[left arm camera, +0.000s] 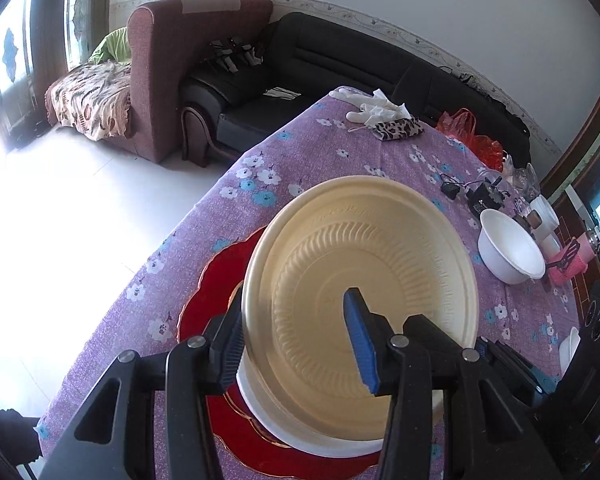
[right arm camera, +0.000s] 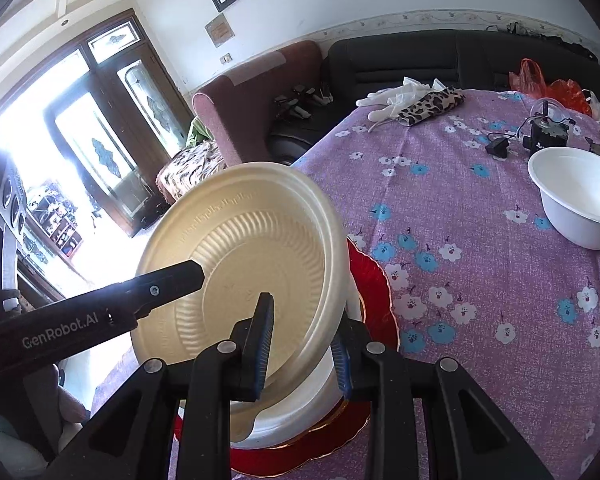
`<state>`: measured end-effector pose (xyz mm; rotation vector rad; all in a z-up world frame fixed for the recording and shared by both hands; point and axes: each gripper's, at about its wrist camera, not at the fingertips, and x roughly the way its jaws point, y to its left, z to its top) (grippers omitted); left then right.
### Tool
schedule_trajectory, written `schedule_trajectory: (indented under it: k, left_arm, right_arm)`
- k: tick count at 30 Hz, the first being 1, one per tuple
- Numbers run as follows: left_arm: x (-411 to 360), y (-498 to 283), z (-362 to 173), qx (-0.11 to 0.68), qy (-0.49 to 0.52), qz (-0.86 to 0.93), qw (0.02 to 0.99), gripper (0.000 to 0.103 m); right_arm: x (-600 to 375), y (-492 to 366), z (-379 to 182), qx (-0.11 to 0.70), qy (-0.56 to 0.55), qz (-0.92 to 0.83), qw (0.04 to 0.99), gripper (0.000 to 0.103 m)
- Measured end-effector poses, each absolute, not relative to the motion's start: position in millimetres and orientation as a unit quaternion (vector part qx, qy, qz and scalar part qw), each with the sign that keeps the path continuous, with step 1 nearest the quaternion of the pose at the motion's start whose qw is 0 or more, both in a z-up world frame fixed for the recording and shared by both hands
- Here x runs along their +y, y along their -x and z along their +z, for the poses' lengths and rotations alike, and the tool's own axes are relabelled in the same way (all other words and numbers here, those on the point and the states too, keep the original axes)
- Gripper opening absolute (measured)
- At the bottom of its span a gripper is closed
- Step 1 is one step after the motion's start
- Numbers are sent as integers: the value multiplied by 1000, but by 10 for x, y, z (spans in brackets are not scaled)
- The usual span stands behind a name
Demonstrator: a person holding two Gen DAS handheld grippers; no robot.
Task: Organize plates and bowls
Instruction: 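Carry the cream bowl with both grippers and lower it onto the stack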
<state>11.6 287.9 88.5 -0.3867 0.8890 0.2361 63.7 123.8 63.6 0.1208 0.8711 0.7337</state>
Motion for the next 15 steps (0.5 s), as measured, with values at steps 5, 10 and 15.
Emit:
schedule_trajectory:
  k: [5, 10, 15]
  left_arm:
    - [2888, -110, 817, 429, 188, 115, 876, 45]
    - [2892, -78, 808, 430, 189, 120, 874, 52]
    - [2854, -35, 839, 427, 174, 127, 878, 58]
  right_arm:
    - [1271, -635, 592, 415, -48, 345, 840, 31]
    - [1310, -600, 606, 409, -34, 345, 844, 31]
    - [1339, -561, 634, 401, -21, 345, 848, 38]
